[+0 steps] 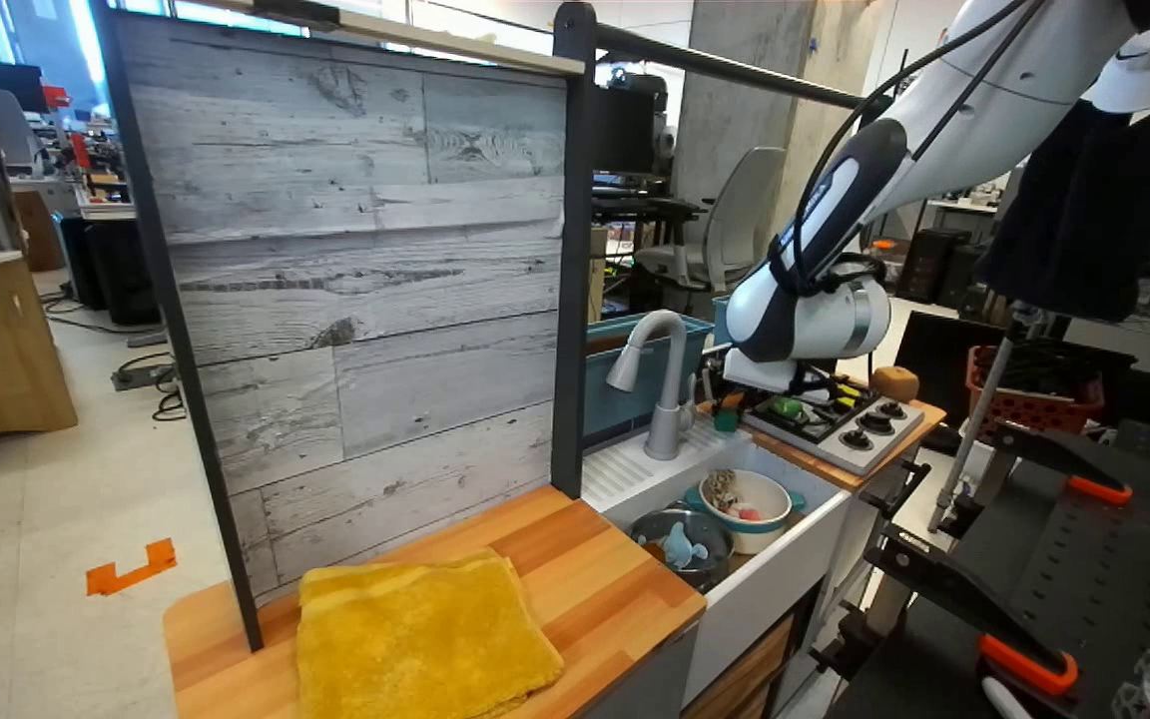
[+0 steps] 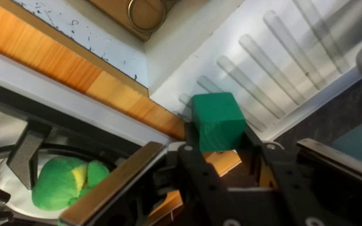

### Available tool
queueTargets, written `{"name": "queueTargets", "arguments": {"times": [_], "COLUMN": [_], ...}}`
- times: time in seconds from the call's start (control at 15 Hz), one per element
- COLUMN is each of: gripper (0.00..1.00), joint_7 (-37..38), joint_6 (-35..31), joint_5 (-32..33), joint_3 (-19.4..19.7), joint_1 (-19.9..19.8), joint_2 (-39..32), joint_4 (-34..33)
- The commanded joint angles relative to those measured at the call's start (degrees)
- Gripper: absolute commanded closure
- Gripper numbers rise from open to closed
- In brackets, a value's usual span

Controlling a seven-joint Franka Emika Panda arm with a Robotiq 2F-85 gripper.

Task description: Pick up the plush toys from the counter and stove and put them in the pots, then wipe the counter with the towel

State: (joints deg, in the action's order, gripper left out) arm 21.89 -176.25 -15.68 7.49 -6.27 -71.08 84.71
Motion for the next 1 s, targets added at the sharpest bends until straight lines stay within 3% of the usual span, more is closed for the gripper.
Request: {"name": "queueTargets", "arguments": {"times": [0.0,0.13,0.27,0.4,0.6,0.93], "gripper": [0.82,0.82,0.82,0.82,0.82,0.82], "joint_7": [2.83,3.35,1.08,-2.41,-4.98,-3.14], "joint_6": [4.70,7.74,8.17,5.59,5.56,5.12], "joint_5": [-1.08,-0.49,0.77,2.01,3.46,4.51], "joint_3": [4.07,5.11,3.81,1.60,1.25,3.53], "joint_1": [3.83,5.69,6.87,7.67,10.59,16.56], "joint_2": [-0.48,2.29,6.36,10.37,14.84,17.97], "joint_4": [-1.81,1.56,7.07,14.07,22.18,28.20]}}
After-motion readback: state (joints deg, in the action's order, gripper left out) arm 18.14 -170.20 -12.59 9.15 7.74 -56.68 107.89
